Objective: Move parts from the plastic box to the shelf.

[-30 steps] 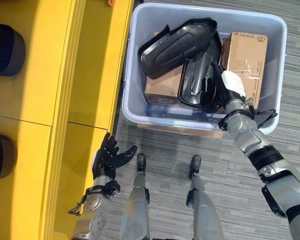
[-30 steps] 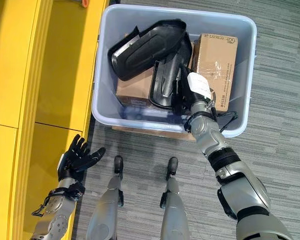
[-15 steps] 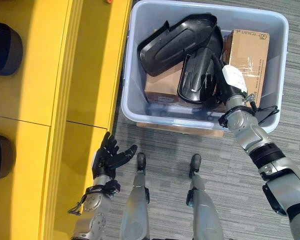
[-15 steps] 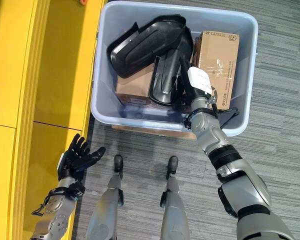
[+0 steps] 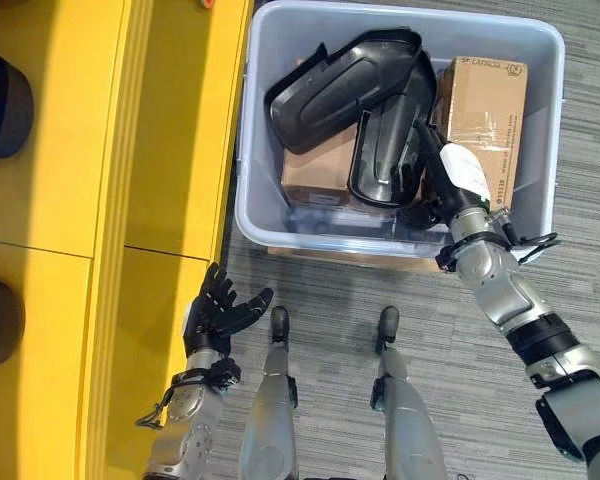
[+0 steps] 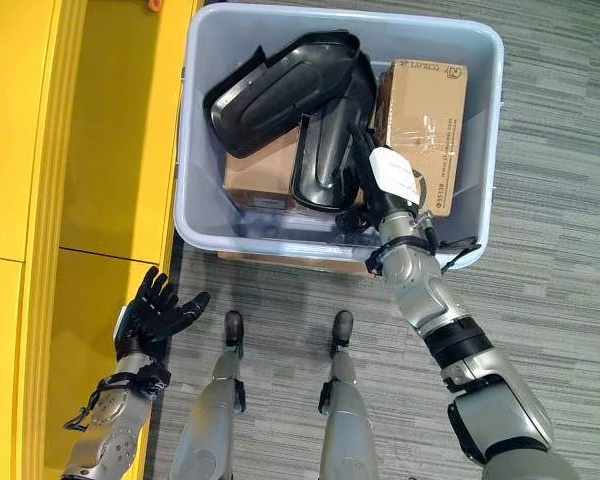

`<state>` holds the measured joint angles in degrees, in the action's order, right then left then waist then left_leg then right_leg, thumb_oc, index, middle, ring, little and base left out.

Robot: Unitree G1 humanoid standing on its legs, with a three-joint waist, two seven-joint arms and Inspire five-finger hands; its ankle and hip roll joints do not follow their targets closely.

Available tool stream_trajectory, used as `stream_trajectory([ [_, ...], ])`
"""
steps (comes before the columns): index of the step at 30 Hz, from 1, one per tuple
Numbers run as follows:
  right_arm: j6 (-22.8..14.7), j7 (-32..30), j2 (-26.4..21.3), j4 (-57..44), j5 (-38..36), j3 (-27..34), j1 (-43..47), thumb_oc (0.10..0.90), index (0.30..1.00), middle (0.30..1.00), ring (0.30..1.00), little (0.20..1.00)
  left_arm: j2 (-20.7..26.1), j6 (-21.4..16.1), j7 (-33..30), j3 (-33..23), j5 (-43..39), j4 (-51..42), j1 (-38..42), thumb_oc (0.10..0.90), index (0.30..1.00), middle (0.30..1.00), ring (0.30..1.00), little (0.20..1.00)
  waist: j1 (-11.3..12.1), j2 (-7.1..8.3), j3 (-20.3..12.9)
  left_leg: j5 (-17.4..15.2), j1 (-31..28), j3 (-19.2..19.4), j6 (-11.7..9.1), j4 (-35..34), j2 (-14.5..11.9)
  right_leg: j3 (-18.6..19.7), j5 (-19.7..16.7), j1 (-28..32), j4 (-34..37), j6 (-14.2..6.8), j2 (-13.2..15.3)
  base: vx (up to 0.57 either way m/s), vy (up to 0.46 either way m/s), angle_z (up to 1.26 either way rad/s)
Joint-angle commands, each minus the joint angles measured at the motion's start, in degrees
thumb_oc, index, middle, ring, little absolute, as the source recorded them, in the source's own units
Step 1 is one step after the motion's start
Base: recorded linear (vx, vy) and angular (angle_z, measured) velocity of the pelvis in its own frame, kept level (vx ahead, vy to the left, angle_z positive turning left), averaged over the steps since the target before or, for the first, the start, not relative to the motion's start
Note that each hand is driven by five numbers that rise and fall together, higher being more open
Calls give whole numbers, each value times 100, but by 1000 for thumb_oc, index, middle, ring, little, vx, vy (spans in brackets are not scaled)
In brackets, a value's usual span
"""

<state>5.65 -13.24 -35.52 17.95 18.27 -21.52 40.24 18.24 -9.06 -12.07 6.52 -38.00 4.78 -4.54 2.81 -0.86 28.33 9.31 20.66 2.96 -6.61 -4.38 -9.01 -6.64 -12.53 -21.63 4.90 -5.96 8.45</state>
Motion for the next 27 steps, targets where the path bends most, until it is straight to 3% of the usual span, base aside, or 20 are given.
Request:
stream_trajectory([
  [1, -340, -204, -283, -539, 330, 345, 527, 900, 1000, 1000, 1000, 1000, 240, -327, 3, -249, 9, -644, -203, 900, 1000, 1000, 1000, 1000, -54, 371, -301, -190, -238, 154, 112, -17, -115, 8, 960, 571, -355, -492, 531, 0, 0, 0],
  [12, -351, -151, -184, -616, 126, 373, 465, 900, 1000, 1000, 1000, 1000, 252, -297, -8, -259, 25, -620, -208, 900, 1000, 1000, 1000, 1000, -62, 414, -326, -202, -283, 168, 115, -25, -135, 28, 963, 581, -358, -493, 519, 0, 0, 0],
  [27, -353, -234, 419, -495, -140, 246, 621, 900, 1000, 1000, 1000, 1000, 223, -280, -114, -248, 43, -574, -187, 900, 1000, 1000, 1000, 1000, -20, 383, -324, -214, -244, 134, 132, -33, -112, -23, 971, 583, -342, -490, 519, 0, 0, 0],
])
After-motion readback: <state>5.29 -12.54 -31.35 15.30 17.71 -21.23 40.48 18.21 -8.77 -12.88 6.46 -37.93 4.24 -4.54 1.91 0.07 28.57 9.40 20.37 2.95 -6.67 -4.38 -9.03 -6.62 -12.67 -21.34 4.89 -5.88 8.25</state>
